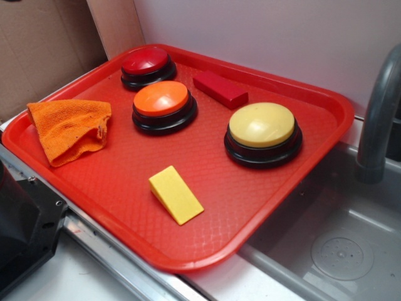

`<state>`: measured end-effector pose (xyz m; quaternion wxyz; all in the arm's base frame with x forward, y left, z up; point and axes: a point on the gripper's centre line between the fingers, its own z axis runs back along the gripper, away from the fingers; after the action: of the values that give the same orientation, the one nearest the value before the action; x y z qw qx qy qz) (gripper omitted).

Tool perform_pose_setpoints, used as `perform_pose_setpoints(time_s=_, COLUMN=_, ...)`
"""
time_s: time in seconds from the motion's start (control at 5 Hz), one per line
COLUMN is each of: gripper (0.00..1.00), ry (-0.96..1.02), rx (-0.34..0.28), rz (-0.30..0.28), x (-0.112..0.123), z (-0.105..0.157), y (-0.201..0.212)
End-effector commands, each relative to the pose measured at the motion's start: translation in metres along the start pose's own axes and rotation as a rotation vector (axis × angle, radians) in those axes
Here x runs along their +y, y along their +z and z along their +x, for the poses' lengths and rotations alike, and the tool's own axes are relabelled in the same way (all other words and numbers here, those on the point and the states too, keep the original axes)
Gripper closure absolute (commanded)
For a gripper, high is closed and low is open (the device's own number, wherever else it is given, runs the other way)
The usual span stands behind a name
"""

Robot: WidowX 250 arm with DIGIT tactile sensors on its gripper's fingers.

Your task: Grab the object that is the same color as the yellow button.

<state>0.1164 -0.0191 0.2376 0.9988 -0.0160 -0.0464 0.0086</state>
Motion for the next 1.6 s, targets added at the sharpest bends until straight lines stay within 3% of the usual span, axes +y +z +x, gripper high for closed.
perform_pose_setpoints(time_s=0.0, gripper=0.00, ry=0.000, rx=0.000, rz=0.000, x=0.000, z=0.000, y=0.000)
perform_pose_setpoints(time_s=0.2, gripper=0.00, ry=-0.251, rx=-0.074, rz=-0.012, x=-0.013, z=0.016, y=-0.006)
perform_pose_setpoints(time_s=0.4, gripper=0.00, ry=-0.507, rx=-0.126, rz=0.015, x=-0.030, z=0.025, y=-0.022)
perform_pose_setpoints(time_s=0.6, gripper=0.00, ry=-0.763, rx=-0.046, rz=0.022, x=-0.058, z=0.034, y=-0.054)
perform_pose_setpoints(time_s=0.8, gripper=0.00, ry=-1.021, rx=0.075, rz=0.033, x=-0.080, z=0.049, y=-0.088)
perform_pose_setpoints(time_s=1.0, gripper=0.00, ry=-1.272, rx=0.170, rz=0.002, x=-0.094, z=0.047, y=-0.119)
perform_pose_setpoints(time_s=1.4, gripper=0.00, ry=-1.773, rx=0.287, rz=-0.005, x=-0.092, z=0.014, y=-0.157)
